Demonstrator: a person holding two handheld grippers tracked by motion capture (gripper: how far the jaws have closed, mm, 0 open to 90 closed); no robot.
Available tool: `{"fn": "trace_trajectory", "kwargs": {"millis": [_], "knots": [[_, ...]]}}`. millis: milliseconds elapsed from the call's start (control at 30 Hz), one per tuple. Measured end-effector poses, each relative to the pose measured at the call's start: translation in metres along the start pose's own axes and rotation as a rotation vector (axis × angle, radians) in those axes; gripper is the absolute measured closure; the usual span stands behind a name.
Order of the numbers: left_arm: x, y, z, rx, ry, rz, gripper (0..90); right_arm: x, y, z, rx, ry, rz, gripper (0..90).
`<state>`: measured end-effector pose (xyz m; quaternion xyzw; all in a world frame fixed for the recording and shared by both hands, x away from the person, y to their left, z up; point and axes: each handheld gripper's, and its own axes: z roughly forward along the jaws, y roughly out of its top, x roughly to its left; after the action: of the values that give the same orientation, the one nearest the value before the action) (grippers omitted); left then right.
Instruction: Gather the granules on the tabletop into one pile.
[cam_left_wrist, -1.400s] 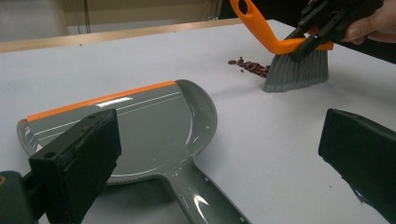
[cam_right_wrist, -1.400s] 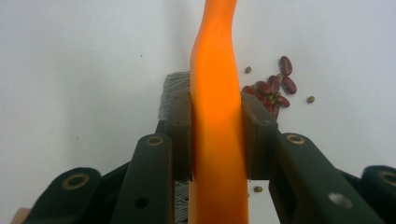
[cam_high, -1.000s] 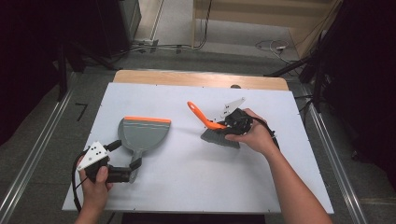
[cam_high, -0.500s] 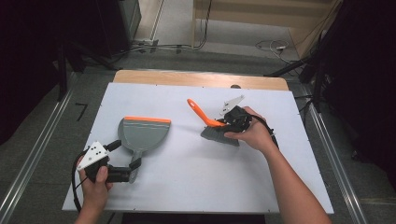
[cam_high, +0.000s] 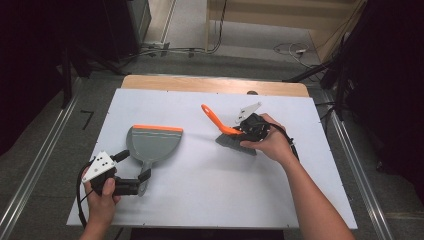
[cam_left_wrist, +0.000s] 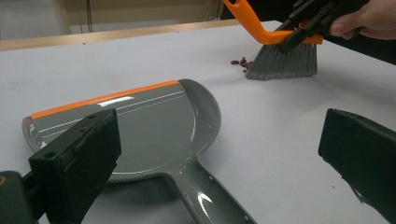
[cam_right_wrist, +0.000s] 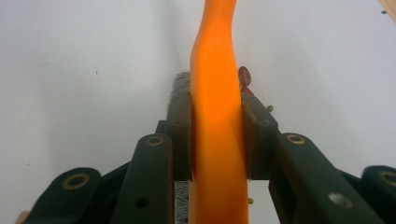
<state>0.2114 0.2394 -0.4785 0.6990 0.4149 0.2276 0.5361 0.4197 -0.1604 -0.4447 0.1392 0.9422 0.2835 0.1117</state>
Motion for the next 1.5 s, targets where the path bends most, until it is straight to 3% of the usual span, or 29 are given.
{"fn": "trace_trajectory", "kwargs": {"millis": [233,333,467,600,700,767,833,1067,1167,1200,1500], "knots": [[0.0,0.0,0.0,-0.002,0.0,-0.002,0.0,0.003,0.002,-0.006,0.011,-0.009,0.028,67.9],[0.001,0.0,0.0,0.0,0.001,-0.002,0.0,0.004,0.002,-0.014,-0.007,-0.001,0.03,67.9],[0.001,0.0,0.0,-0.002,0.0,0.0,0.0,0.003,0.003,-0.028,-0.06,-0.019,0.073,68.0],[0.0,0.0,0.0,0.002,0.0,0.001,0.0,0.004,0.008,-0.04,-0.106,-0.034,0.151,67.9],[0.0,0.0,0.001,0.002,-0.001,0.0,0.0,0.01,0.015,-0.04,-0.137,-0.023,0.278,68.0],[0.0,0.0,0.002,0.003,-0.005,0.002,0.0,0.016,0.023,-0.035,-0.148,0.008,0.375,68.0],[-0.001,0.0,0.002,0.003,-0.005,0.003,0.0,0.021,0.031,-0.024,-0.14,0.037,0.434,68.0],[0.002,-0.001,0.0,0.0,0.001,-0.002,0.0,0.035,0.05,0.03,-0.073,0.058,0.554,68.2],[0.003,-0.001,-0.002,0.0,0.0,-0.003,0.0,0.033,0.048,0.038,-0.047,-0.006,0.561,68.1],[0.004,-0.002,-0.002,-0.002,-0.001,-0.007,0.0,0.03,0.046,0.038,-0.052,0.0,0.584,68.1],[0.003,-0.001,-0.001,0.003,-0.002,-0.002,0.0,0.009,0.023,0.025,-0.038,-0.124,0.72,67.8]]}}
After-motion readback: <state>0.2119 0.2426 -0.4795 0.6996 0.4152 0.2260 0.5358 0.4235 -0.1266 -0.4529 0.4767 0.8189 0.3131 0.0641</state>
